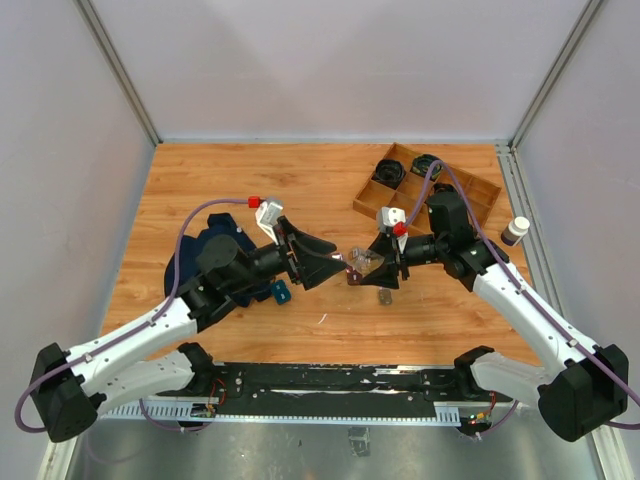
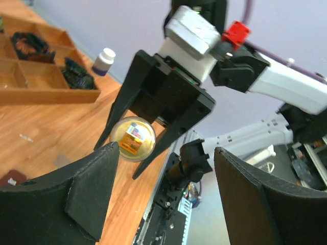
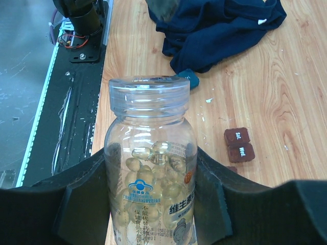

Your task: Sort the pills into containers

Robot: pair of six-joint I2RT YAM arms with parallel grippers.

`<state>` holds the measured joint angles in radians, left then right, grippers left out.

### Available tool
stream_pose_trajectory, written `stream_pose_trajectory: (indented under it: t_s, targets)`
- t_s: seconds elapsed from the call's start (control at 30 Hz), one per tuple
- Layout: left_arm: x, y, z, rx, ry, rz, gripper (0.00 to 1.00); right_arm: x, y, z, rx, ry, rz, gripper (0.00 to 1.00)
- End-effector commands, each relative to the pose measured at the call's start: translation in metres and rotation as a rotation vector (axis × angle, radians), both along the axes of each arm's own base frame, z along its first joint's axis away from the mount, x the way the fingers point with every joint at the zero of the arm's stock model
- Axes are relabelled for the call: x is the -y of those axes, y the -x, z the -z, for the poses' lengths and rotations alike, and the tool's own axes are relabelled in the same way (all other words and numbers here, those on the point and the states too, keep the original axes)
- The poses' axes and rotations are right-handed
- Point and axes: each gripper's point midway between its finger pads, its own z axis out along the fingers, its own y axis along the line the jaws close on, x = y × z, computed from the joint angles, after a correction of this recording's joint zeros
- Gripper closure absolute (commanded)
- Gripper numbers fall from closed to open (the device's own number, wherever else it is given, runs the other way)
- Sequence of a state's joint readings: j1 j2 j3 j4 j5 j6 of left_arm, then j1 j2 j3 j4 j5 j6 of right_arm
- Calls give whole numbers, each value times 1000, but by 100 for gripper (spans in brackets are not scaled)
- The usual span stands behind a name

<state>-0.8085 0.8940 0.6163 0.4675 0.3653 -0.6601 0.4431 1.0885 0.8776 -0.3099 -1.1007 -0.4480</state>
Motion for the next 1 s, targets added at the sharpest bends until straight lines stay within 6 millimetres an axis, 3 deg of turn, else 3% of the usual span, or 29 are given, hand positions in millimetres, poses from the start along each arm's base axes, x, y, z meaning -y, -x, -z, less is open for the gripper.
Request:
stream_pose_trajectory:
  t_s: [0.0, 0.33, 0.5, 0.97]
  targets:
    - [6, -25, 12, -128, -96, -159, 21, 0, -6, -8, 34, -14, 14, 99]
    - [31, -34, 23, -137, -200, -153, 22, 0, -7, -8, 33, -13, 16, 99]
    - [39, -29, 22, -126, -217, -121, 27, 0, -6, -9, 35, -15, 15, 99]
    - [50, -22, 29, -129, -256, -59, 56, 0, -6, -10, 32, -18, 13, 99]
